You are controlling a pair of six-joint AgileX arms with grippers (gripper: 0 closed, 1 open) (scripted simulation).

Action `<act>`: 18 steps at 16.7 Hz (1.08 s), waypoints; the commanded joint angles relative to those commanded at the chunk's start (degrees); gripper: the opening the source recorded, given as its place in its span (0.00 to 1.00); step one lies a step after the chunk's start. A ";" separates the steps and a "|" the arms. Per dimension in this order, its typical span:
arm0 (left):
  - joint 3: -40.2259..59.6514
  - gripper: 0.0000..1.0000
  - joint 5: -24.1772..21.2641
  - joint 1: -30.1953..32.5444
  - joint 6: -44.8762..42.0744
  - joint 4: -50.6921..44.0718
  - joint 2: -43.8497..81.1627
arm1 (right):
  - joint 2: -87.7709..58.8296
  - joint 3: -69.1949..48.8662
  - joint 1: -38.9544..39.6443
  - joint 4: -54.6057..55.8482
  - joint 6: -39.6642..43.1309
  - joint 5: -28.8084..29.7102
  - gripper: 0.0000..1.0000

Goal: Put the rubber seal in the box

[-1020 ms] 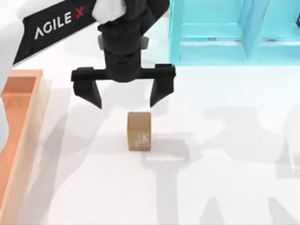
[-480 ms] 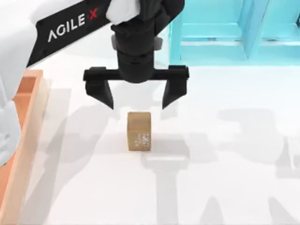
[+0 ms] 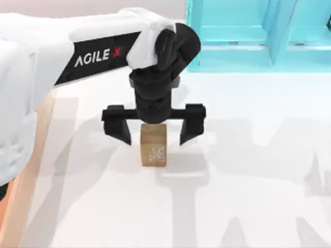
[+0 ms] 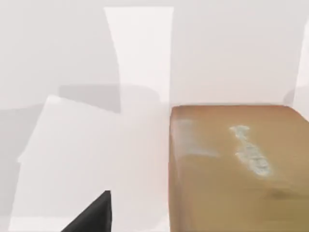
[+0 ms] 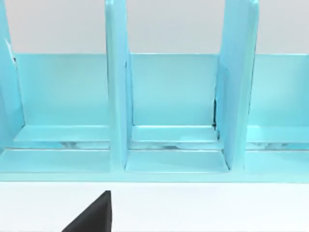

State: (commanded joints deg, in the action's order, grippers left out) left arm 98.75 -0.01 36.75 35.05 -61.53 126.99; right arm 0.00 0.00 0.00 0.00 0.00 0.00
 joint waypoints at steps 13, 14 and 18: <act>-3.16 0.47 -0.01 -0.01 -0.01 3.31 0.62 | 0.00 0.00 0.00 0.00 0.00 0.00 1.00; -3.16 0.40 -0.01 -0.01 -0.01 3.31 0.62 | 0.00 0.00 0.00 0.00 0.00 0.00 1.00; -3.16 0.10 -0.01 -0.01 -0.01 3.31 0.62 | 0.00 0.00 0.00 0.00 0.00 0.00 1.00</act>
State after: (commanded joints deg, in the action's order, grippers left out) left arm 95.59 -0.02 36.74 35.04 -58.22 127.61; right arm 0.00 0.00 0.00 0.00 0.00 0.00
